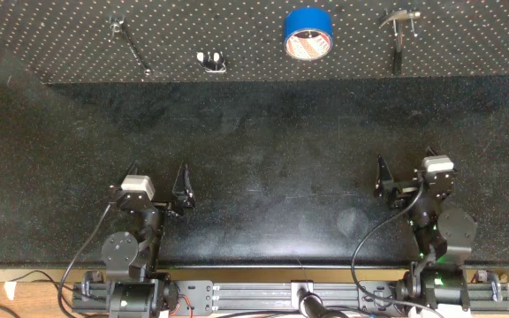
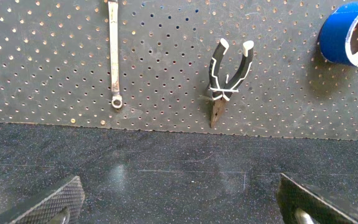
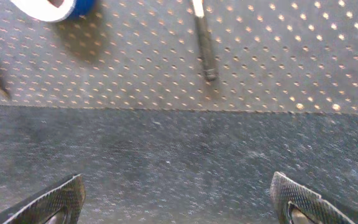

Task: Place Tools Onto Pegboard

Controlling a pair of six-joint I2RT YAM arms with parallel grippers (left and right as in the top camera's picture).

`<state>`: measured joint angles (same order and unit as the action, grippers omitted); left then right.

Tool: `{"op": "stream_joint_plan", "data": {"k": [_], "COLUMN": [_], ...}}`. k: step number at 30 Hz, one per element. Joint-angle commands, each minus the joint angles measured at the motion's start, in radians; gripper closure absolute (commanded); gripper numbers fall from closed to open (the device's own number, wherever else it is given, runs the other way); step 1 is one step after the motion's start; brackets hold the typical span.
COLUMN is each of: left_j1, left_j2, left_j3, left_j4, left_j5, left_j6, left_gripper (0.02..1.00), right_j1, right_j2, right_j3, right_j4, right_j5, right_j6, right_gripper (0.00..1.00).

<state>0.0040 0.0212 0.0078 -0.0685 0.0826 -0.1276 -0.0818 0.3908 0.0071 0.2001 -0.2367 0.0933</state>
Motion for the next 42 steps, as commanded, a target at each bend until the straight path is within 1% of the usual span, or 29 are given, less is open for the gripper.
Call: {"op": "stream_joint_plan", "data": {"k": [1, 3, 5, 7, 42], "left_j1": [0.002, 0.002, 0.002, 0.002, 0.002], "left_j2": [-0.006, -0.006, -0.006, -0.006, -0.006], "left_j3": [-0.002, -0.002, -0.002, -0.002, -0.002], "left_j4": [-0.007, -0.007, -0.007, -0.007, -0.007], "left_j5": [-0.006, -0.006, -0.006, -0.006, -0.006], "left_j6": [0.006, 0.006, 0.006, 0.006, 0.006], "left_gripper": [0.02, 0.023, 0.023, 0.023, 0.023], "right_j1": [0.126, 0.165, 0.169, 0.174, 0.171], "right_j2": [-0.222, -0.323, -0.361, -0.39, -0.39], "right_j3": [-0.003, -0.003, -0.003, -0.003, -0.003], "right_j4": [-0.177, -0.256, -0.257, -0.259, -0.256], "right_j5": [0.026, 0.046, 0.046, 0.045, 0.046], "right_j6": [0.03, 0.027, 0.006, 0.007, 0.007], "right_gripper": [0.027, 0.025, 0.025, 0.027, 0.025]}}
